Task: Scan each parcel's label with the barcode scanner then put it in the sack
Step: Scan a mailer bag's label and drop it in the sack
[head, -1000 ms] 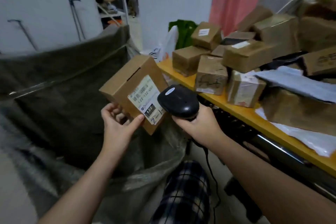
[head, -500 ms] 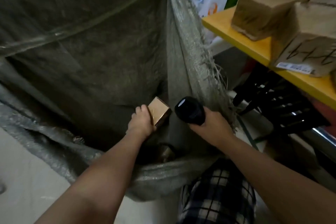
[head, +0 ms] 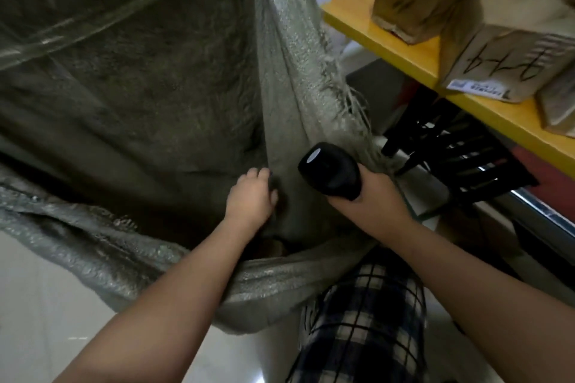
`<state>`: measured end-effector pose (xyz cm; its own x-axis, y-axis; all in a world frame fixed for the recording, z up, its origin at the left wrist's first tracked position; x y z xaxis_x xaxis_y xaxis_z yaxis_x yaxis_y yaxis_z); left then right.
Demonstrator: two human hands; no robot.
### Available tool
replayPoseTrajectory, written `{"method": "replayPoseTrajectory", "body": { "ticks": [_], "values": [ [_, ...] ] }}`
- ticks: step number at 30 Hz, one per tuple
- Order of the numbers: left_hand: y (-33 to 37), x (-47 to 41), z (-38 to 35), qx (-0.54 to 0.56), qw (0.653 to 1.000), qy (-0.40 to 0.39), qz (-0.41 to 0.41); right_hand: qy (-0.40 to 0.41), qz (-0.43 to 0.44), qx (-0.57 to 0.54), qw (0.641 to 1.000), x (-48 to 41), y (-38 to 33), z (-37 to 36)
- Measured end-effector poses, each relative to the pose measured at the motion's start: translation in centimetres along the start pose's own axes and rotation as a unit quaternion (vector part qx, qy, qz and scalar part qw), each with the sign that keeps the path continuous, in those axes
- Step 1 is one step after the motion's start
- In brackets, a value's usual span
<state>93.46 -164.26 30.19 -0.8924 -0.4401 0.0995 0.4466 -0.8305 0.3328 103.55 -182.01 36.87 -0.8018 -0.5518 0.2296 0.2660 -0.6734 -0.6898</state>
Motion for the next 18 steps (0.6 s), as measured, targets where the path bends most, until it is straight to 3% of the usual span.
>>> {"method": "replayPoseTrajectory", "body": {
  "ticks": [4,9,18],
  "values": [
    [7.5,2.4,6.4,0.012,0.987,0.115,-0.11,0.103,0.008,-0.054,0.993,3.8,0.2,5.5],
    [18.6,4.7,12.7,0.057,0.948,0.202,-0.24,0.247,0.016,-0.156,0.956,10.2,1.4,14.0],
    [36.1,7.0,15.7,0.079,0.884,0.209,-0.41,0.393,0.018,-0.226,0.891,20.6,6.8,26.6]
  ]
}}
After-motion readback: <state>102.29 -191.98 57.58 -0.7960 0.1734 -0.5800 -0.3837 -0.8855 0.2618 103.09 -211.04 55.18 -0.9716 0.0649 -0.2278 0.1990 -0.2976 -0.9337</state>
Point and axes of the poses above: each hand's wrist, its own x-axis away from the middle knuckle, its own z-axis out of the back of the hand, y = z × x, the point moved 7 cm from there along -x, towards the middle knuckle, and after that the axes turned 11 degrees about -z, right-handed, at the moved point
